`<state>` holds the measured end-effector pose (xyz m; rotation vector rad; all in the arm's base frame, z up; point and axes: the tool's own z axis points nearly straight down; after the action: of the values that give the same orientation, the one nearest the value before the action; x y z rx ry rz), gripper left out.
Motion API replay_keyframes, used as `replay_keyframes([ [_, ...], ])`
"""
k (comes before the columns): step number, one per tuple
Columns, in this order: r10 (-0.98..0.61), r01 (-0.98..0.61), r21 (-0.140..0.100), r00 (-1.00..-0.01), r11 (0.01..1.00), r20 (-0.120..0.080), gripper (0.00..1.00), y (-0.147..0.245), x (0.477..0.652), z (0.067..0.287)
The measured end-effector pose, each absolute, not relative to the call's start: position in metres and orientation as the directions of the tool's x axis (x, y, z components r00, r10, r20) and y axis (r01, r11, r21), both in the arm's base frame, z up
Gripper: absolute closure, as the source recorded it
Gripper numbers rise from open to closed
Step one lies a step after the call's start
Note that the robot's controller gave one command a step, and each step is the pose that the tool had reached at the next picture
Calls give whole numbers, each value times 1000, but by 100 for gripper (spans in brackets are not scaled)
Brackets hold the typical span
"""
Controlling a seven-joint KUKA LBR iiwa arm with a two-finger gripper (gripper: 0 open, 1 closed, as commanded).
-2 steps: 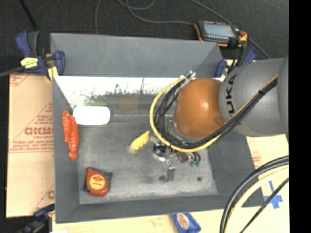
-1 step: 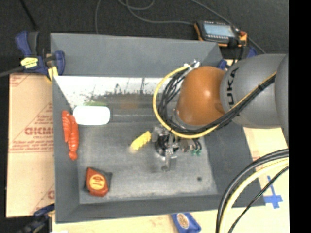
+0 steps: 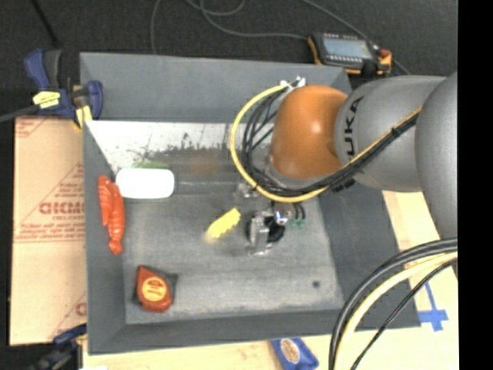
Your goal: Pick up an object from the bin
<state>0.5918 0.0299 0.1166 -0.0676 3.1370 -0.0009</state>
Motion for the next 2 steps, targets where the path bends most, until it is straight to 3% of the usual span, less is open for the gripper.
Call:
replay_keyframes([
  [1, -316, -316, -2, -949, 949, -8, 0, 55, 626, 75],
  [2, -360, -360, -2, -933, 933, -10, 100, 70, 644, 65],
])
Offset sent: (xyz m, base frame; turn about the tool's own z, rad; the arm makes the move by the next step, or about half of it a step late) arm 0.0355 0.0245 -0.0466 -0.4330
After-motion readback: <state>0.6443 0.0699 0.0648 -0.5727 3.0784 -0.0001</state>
